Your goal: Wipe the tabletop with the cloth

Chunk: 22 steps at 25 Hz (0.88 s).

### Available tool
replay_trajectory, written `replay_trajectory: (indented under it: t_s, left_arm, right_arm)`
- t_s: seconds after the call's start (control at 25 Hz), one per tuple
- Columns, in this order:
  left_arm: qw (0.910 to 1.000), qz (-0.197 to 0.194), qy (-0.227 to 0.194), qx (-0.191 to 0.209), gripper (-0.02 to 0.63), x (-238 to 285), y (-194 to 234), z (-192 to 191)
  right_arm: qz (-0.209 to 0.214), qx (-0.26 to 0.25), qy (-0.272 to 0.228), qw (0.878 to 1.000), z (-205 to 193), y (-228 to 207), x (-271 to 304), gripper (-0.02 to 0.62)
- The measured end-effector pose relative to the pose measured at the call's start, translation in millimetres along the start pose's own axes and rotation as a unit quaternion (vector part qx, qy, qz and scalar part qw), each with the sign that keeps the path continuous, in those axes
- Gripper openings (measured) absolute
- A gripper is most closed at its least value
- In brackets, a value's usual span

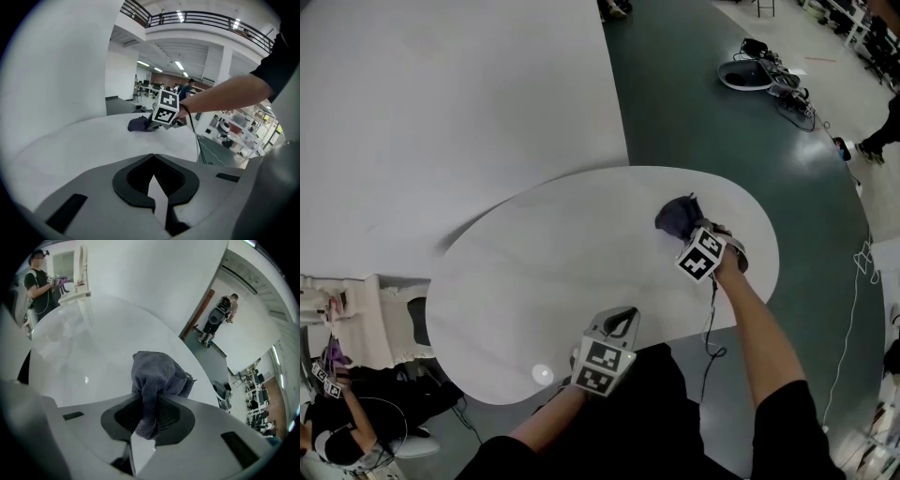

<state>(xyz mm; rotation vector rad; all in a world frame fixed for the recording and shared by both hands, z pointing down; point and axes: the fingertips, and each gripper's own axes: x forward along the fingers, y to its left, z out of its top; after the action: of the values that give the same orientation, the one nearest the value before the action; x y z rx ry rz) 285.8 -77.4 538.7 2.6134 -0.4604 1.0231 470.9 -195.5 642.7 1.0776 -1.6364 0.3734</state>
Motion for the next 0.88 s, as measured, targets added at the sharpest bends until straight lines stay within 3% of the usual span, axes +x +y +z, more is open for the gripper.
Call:
replay_trajectory:
  t_s: [0.24,0.88]
  left_arm:
    - [0.9993,0.023,0.008,-0.029,0.006,-7,21,-18]
    - [0.9886,0.105,0.011,-0.107,0.006,-30,94,-63]
  right_arm:
    - [0.009,-0.079,0.01,0.997,43,30,7,0.055]
    - [0.039,-0.162,-0.005,0.986,138,102,20,0.054]
